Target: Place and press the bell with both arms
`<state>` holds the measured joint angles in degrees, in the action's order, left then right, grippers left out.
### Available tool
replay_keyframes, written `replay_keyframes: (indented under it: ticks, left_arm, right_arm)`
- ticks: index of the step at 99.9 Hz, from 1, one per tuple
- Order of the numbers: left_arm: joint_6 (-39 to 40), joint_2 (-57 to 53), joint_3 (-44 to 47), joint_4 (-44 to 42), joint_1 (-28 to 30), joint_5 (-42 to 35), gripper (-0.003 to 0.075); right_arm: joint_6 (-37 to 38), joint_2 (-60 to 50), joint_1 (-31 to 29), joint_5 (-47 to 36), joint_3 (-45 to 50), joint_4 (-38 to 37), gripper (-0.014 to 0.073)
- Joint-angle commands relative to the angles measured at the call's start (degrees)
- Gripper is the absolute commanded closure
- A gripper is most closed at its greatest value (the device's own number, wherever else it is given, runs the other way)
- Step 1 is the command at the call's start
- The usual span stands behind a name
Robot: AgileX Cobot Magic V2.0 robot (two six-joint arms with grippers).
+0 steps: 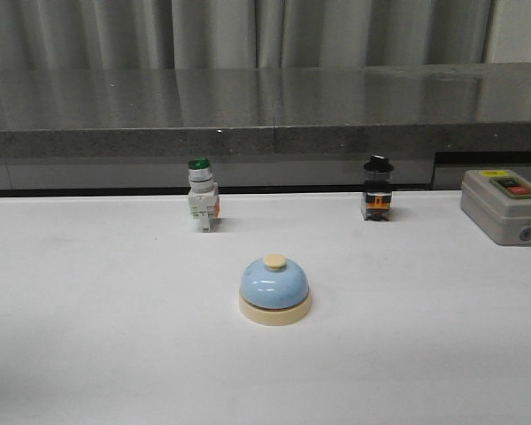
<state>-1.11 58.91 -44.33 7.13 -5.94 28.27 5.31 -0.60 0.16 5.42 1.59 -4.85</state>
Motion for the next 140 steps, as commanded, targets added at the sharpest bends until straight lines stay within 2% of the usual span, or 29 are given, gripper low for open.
replay_keyframes:
  ticks: [1,40,105,123,140]
  left_arm:
    - [0.4,-5.1,1.1,0.6,0.1,-5.0,0.0739]
    - [0.2,-28.7,15.3,0.6,0.0,-12.5,0.0739]
    - [0.2,-60.8,29.9,-1.0,0.0,-12.3,0.0739]
    - [0.2,-60.6,34.2,-1.5,0.0,-15.6,0.0739]
    - [0.2,-60.6,41.6,-1.5,0.0,-24.4,0.0739]
  right_arm:
    - [-0.1,-0.5,-0.2,-4.4,-0.1,-0.7,0.0662]
    - [-0.1,-0.5,-0.2,-4.4,-0.1,-0.7,0.0662]
    - [-0.1,-0.5,-0.2,-4.4,-0.1,-0.7,0.0662]
    - [-0.1,-0.5,-0.2,-4.4,-0.1,-0.7,0.0662]
    - [-0.1,-0.5,-0.2,-4.4,-0.1,-0.7,0.0662]
